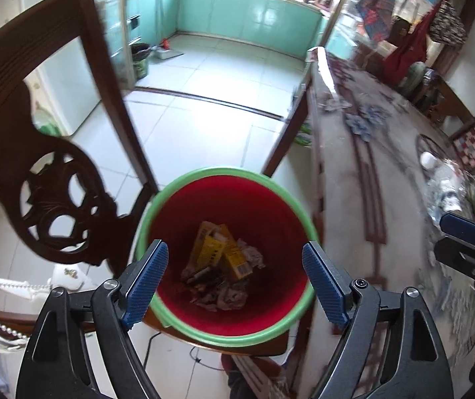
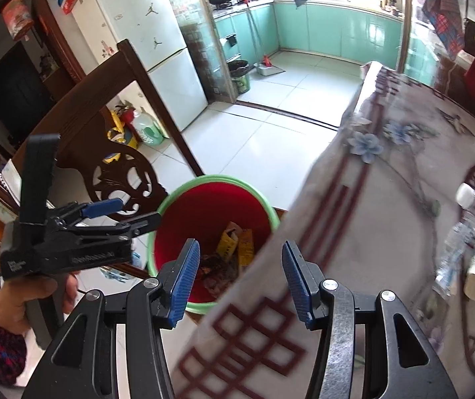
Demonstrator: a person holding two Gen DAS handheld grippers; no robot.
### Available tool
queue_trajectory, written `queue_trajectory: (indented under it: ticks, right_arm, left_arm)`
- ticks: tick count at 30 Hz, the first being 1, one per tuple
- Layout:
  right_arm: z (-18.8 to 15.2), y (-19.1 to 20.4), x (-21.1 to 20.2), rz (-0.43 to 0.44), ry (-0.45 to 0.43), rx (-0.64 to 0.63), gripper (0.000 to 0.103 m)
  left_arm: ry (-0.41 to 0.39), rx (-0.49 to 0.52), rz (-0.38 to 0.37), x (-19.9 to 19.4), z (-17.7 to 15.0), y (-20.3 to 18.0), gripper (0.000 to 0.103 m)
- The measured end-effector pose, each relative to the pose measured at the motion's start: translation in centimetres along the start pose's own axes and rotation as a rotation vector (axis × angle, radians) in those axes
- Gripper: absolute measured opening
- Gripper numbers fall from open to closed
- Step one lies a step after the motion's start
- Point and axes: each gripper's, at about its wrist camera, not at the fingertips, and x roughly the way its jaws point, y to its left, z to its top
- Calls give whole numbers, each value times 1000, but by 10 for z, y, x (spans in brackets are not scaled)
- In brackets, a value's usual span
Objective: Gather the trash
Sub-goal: 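Grasp the clear toothbrush package with the left gripper while the right grasps the paper cup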
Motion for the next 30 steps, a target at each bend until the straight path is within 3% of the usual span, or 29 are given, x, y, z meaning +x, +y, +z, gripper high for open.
queue_trajectory:
  ticks: [6,9,13,18,23,26,30]
  right_arm:
    - [-32,-91,-43,-172,-9,90,54]
    - [-46,-156,-65,-240,5,180,60]
    - [-50,-217,-72,-320,-32,223,60]
    - [-49,-261,-38,-241,56,224,60]
    - [-57,-286,-8,-228,98,233,60]
    - [-66,-295,-3,-178,96,247,33]
    - [-83,-308,-16,-108,62,266,30]
  left_arm:
    - [-10,100,-59,-2,-1,-52,85]
    - [-7,142,-78,-1,-3,-83,85]
    - [-1,167,-91,-1,-8,-127,85]
    - [13,178,-136,1,-9,-184,85]
    - [9,158,-141,6,-6,-230,85]
    - [13,171,-127,11,-5,-253,85]
    - [31,198,-116,24,-3,-277,85]
